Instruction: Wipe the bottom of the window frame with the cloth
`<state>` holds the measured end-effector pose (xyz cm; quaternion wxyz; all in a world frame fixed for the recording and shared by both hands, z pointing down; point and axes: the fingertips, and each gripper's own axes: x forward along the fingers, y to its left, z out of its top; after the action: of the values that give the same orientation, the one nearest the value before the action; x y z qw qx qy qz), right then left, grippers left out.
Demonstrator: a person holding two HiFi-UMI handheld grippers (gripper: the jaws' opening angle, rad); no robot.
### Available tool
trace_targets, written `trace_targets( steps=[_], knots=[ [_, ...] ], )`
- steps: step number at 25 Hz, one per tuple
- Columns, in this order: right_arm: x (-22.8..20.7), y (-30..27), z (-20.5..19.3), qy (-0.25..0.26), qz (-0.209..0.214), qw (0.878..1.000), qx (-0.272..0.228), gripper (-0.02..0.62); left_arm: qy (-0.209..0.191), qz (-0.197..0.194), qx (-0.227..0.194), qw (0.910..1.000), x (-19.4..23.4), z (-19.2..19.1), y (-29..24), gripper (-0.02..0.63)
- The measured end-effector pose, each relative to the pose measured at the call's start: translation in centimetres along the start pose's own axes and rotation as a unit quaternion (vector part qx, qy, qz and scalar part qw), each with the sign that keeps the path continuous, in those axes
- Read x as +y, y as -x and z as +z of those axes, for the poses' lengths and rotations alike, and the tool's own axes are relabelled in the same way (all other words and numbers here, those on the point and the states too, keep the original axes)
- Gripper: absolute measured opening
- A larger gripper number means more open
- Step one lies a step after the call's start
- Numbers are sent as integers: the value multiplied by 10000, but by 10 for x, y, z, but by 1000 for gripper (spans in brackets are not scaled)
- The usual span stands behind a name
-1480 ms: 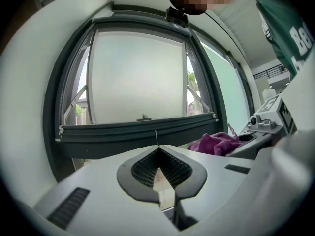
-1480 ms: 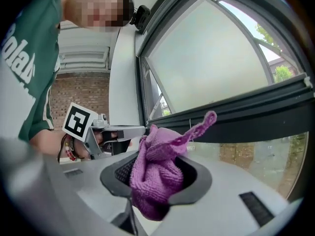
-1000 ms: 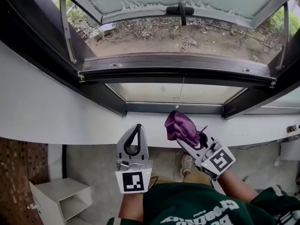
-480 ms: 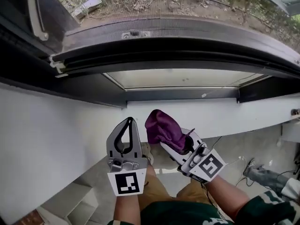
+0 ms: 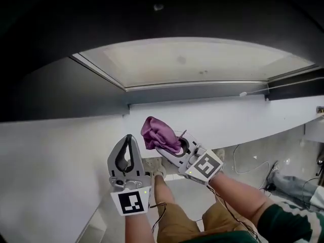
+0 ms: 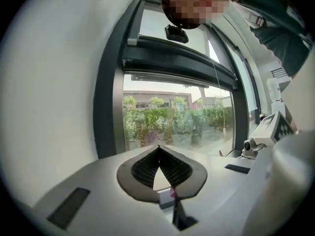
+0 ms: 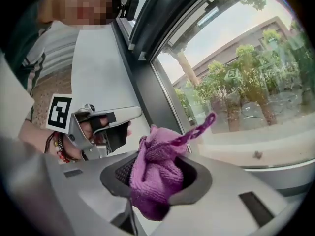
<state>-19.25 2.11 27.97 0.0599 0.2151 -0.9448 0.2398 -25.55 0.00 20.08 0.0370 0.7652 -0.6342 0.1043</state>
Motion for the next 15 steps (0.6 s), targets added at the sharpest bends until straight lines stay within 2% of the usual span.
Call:
trace_targets(
  steps=[4,10,15],
  knots=[
    [-14,-30,-22,104,-22,9999,-12,153,215,158,-1,9996,22,-40,-6,3],
    [-45,-65,-56,104,-146,9998,45,152,319,211,95,9992,33,-87,-30,3],
    [-69,-95,-107,32,-262,9988,405,153,436,171,326,9984,39,-128,-44,3]
  ],
)
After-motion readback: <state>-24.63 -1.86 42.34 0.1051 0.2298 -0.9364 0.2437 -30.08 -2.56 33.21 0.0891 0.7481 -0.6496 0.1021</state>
